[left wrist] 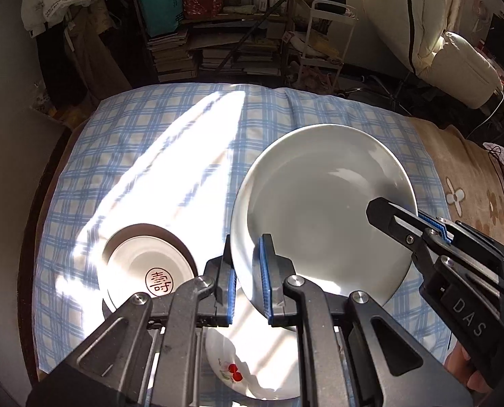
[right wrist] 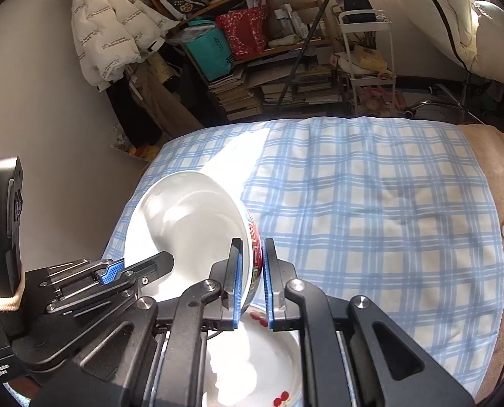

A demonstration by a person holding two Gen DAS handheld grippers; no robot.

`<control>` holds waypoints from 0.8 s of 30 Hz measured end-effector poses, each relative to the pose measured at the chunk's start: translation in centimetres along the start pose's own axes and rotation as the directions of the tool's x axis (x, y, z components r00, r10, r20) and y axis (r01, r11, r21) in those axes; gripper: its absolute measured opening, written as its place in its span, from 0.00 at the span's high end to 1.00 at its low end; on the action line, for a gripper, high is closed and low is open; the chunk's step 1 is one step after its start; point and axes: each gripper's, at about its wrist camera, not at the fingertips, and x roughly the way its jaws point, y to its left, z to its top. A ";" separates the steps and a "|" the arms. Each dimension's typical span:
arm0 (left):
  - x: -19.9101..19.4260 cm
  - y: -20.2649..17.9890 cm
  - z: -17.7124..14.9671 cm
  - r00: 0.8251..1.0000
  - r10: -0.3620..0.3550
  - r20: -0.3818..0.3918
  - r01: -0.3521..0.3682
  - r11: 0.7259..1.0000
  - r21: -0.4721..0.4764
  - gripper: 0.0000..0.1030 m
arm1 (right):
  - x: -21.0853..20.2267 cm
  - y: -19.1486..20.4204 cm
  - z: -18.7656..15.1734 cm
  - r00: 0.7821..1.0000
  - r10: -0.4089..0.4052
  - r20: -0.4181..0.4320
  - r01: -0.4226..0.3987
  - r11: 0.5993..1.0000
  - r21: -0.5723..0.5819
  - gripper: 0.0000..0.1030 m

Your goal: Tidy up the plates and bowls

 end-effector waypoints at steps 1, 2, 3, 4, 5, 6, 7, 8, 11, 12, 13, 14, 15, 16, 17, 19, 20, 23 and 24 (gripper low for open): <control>-0.3 0.7 -0.3 1.000 0.005 0.000 -0.005 1.000 -0.007 0.88 | 0.1 0.8 -0.1 1.000 0.005 -0.002 -0.006 1.000 -0.012 0.88; -0.6 1.4 -0.6 1.000 0.009 0.002 -0.009 1.000 -0.017 0.88 | 0.1 1.5 -0.2 1.000 0.010 -0.003 -0.010 1.000 -0.028 0.88; -0.8 2.0 -0.8 1.000 0.015 0.002 -0.015 1.000 -0.024 0.88 | 0.2 2.3 -0.3 1.000 0.013 -0.004 -0.013 0.999 -0.042 0.88; -1.1 2.7 -1.1 1.000 0.021 0.003 -0.021 0.999 -0.031 0.88 | 0.4 3.0 -0.5 1.000 0.018 -0.007 -0.018 0.998 -0.055 0.88; -1.2 3.2 -1.3 1.000 0.027 0.002 -0.027 0.999 -0.037 0.88 | 0.5 3.6 -0.6 1.000 0.023 -0.011 -0.024 0.998 -0.064 0.88; -1.4 3.8 -1.6 0.999 0.033 0.002 -0.033 0.999 -0.041 0.88 | 0.7 4.2 -0.7 0.999 0.030 -0.014 -0.031 0.997 -0.073 0.88; -1.6 4.4 -1.9 0.999 0.040 0.002 -0.040 0.998 -0.047 0.88 | 0.9 4.8 -0.9 0.999 0.037 -0.017 -0.038 0.996 -0.077 0.88; -1.8 4.9 -2.1 0.999 0.047 0.002 -0.047 0.998 -0.052 0.88 | 1.0 5.4 -1.0 0.999 0.046 -0.021 -0.047 0.996 -0.082 0.88; -2.0 6.6 -2.8 0.998 0.058 -0.002 -0.058 0.996 -0.075 0.88 | 1.6 6.9 -1.5 0.998 0.062 -0.030 -0.064 0.993 -0.097 0.88; -2.0 7.1 -3.1 0.998 0.060 -0.003 -0.060 0.995 -0.082 0.88 | 1.8 7.4 -1.6 0.997 0.067 -0.033 -0.071 0.992 -0.103 0.88; -2.1 7.7 -3.3 0.998 0.061 -0.005 -0.062 0.994 -0.085 0.88 | 2.1 7.9 -1.7 0.997 0.072 -0.036 -0.076 0.991 -0.108 0.88; -2.1 8.2 -3.5 0.998 0.062 -0.006 -0.062 0.994 -0.090 0.88 | 2.3 8.3 -1.9 0.996 0.076 -0.040 -0.081 0.990 -0.115 0.88; -2.0 8.7 -3.7 0.998 0.062 -0.008 -0.063 0.994 -0.095 0.88 | 2.5 8.8 -2.0 0.996 0.081 -0.043 -0.086 0.989 -0.121 0.88; -1.9 9.2 -3.9 0.998 0.063 -0.011 -0.064 0.993 -0.099 0.88 | 2.8 9.1 -2.0 0.995 0.087 -0.046 -0.092 0.988 -0.126 0.88; -1.9 9.7 -4.1 0.998 0.065 -0.014 -0.066 0.992 -0.104 0.88 | 3.1 9.5 -2.1 0.995 0.090 -0.051 -0.096 0.987 -0.131 0.88; -1.6 10.6 -4.5 0.997 0.072 -0.019 -0.073 0.991 -0.114 0.88 | 3.9 10.4 -2.4 0.993 0.098 -0.062 -0.106 0.985 -0.139 0.88; -1.4 11.1 -4.7 0.997 0.075 -0.023 -0.077 0.990 -0.119 0.88 | 4.3 10.7 -2.5 0.992 0.101 -0.070 -0.110 0.984 -0.143 0.88; -0.6 12.6 -5.4 0.996 0.078 -0.039 -0.082 0.987 -0.139 0.88 | 5.7 11.7 -3.1 0.990 0.106 -0.095 -0.120 0.979 -0.162 0.88; -0.3 13.0 -5.6 0.996 0.076 -0.046 -0.082 0.986 -0.146 0.88 | 6.1 12.0 -3.3 0.989 0.106 -0.103 -0.122 0.978 -0.167 0.88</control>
